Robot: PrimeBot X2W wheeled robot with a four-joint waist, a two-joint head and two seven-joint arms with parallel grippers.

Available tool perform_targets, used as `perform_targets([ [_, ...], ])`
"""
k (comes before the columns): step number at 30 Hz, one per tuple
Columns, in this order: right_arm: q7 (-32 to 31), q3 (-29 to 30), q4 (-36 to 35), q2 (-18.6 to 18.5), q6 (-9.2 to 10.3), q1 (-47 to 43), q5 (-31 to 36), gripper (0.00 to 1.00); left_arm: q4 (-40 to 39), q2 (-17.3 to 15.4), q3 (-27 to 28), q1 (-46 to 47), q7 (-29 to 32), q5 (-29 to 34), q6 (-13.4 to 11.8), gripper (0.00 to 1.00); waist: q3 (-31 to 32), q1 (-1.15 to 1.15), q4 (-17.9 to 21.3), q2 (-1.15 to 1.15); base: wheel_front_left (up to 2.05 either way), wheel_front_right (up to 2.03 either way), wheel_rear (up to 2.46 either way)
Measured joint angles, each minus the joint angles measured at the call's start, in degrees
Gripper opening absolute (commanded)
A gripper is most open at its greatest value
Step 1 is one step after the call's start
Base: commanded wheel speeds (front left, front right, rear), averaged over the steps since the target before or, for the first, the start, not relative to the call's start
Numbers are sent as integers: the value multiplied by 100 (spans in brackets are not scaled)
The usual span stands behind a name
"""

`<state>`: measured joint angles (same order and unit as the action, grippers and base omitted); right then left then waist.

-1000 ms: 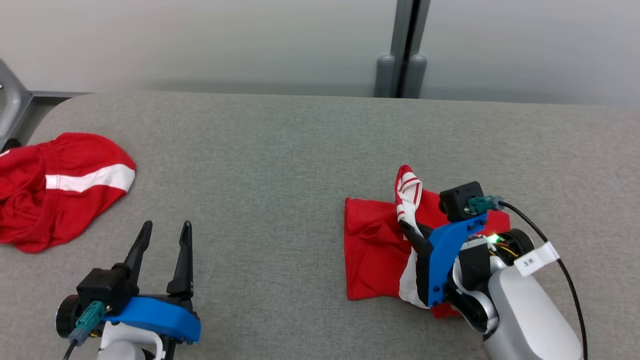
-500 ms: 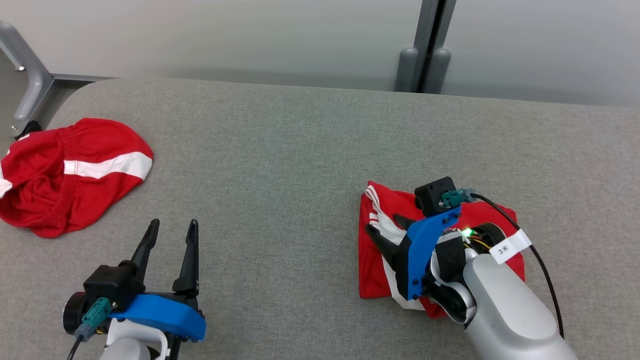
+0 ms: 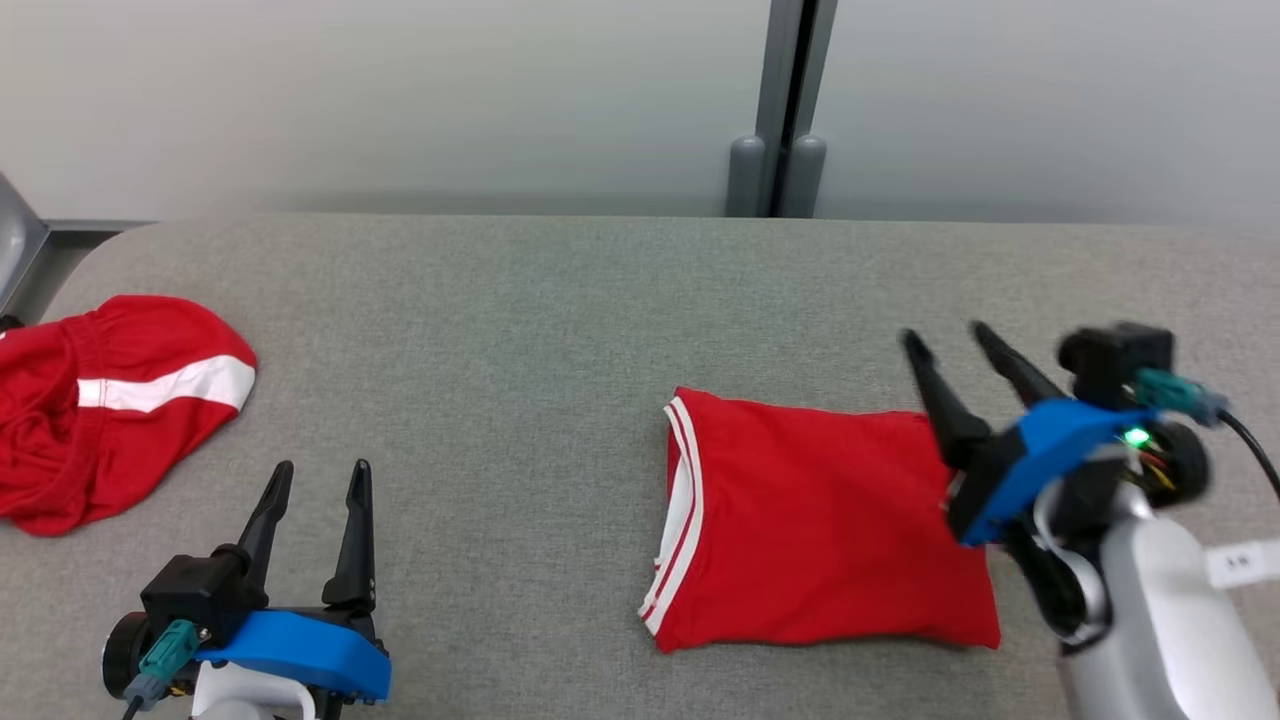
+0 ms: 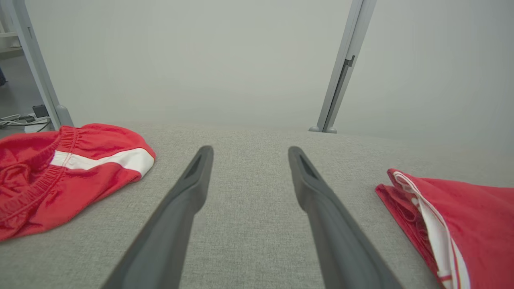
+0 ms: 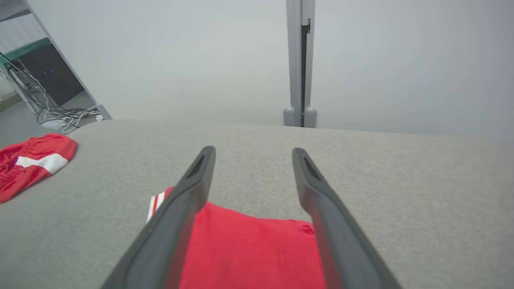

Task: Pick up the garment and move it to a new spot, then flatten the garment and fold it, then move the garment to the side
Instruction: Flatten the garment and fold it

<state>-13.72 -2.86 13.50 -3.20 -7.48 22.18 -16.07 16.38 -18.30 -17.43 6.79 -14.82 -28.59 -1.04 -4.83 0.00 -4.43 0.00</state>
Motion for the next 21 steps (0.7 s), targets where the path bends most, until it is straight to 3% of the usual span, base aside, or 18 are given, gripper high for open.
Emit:
perform_targets([
  [6,141,857,-565,-18,0,-873,995,100,-27,-29,12,-57,-1,-5,2,100,109,0,122,0,0,0,0],
  [11,883,1269,-761,8,0,-1472,1107,100,-65,-21,11,-122,-8,-4,-38,100,202,0,185,0,0,0,0],
  [21,1712,990,-588,41,-1,-1995,1028,100,-225,-18,55,-345,-16,132,-157,100,409,0,318,0,0,0,0],
])
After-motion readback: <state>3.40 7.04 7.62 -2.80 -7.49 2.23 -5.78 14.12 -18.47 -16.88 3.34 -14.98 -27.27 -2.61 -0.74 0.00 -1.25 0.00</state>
